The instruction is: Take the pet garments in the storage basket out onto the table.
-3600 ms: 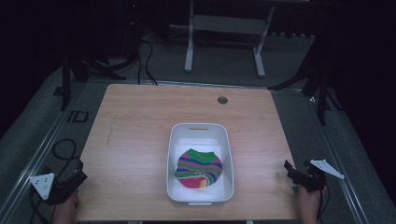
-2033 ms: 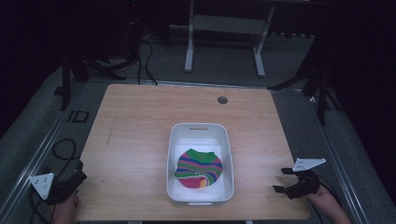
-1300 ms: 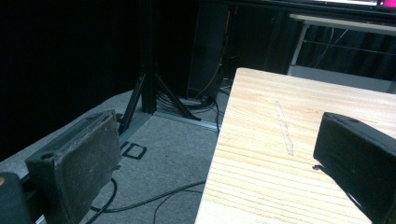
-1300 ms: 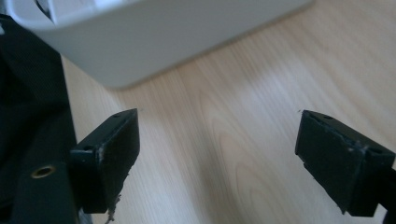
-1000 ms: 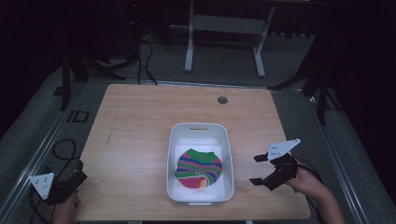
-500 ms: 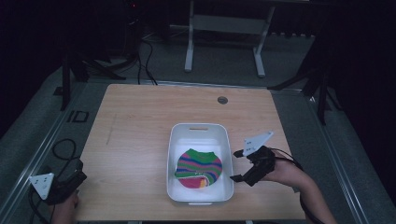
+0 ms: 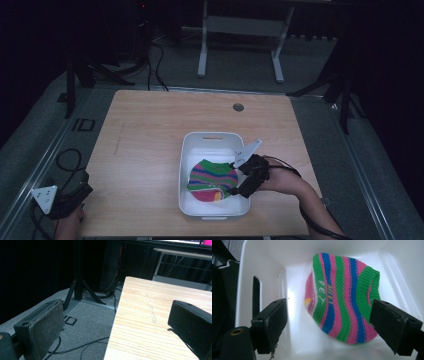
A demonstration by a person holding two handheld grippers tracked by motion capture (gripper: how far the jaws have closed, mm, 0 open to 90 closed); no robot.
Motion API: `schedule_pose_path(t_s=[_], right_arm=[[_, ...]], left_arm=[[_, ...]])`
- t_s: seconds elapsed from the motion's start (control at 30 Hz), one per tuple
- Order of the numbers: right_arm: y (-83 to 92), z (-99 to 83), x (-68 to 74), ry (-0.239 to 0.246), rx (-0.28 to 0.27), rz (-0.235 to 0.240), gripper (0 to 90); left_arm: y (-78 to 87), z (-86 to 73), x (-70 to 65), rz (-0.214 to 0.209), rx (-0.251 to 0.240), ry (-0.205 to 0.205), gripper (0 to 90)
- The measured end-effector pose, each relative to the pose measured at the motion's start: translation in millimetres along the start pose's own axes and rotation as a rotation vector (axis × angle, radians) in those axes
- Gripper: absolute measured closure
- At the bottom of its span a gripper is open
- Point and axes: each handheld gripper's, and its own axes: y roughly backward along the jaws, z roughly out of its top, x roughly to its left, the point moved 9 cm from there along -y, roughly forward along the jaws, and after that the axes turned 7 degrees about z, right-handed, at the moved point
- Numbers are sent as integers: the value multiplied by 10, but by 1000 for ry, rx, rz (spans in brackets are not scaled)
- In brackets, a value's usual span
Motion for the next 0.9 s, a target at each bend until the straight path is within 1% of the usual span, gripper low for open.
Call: schedule_pose_path(t_s=[0.07,0.17,0.33,0.53,0.67,0.73,0.77,0.9], right_arm=[[-63,43,-2,11,12,9,144],[-149,112,-14,14,24,15,144],[-323,191,-25,31,64,24,145],[-485,218,-49,40,112,25,145],[-592,200,-83,28,153,9,145],[-647,188,-94,28,172,9,148],[-662,181,-105,31,190,-5,154],[-708,209,-103,32,202,-3,154]], left_arm=[[0,0,1,-1,0,0,12],[-1,0,0,-2,0,1,12],[-1,2,0,-4,-2,2,12],[0,2,-1,-6,-2,3,12],[-1,3,1,-6,-3,5,12],[-1,2,0,-7,-2,4,12],[-1,3,0,-6,-2,4,12],[-1,2,0,-6,-2,3,12]])
